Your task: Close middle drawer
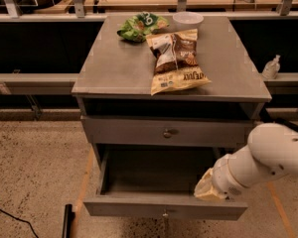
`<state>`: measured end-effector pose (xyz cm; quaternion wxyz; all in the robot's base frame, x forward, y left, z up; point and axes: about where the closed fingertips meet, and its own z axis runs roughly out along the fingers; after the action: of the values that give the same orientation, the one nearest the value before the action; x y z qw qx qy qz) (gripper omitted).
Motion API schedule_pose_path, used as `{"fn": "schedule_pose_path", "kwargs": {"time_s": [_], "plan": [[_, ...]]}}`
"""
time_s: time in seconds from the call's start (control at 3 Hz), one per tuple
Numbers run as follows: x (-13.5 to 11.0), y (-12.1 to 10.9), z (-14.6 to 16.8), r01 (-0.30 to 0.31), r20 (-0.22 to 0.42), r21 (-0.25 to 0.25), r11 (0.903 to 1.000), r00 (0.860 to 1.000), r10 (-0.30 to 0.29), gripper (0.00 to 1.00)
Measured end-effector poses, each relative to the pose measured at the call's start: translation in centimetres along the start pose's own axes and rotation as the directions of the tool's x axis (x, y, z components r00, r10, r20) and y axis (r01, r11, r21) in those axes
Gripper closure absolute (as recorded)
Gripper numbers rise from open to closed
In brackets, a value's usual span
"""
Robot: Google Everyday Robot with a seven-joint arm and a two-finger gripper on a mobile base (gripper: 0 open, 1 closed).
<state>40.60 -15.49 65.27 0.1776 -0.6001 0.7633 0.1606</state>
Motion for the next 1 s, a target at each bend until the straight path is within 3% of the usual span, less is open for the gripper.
{"fn": "schedule_pose_path", "kwargs": {"time_s": [0.33, 0.67, 1.0], "plan": [[1.1, -0.9, 1.5, 0.006, -0.013, 0.053, 0.9986, 1.000, -0.005, 1.00], [1.7, -0.9, 2.7, -0.026, -0.006, 0.046, 0.9986, 1.000, 0.026, 1.00], [4.8, -0.9, 4.8, -0.077, -0.016, 0.075, 0.9942, 0.997, 0.079, 1.00]]}}
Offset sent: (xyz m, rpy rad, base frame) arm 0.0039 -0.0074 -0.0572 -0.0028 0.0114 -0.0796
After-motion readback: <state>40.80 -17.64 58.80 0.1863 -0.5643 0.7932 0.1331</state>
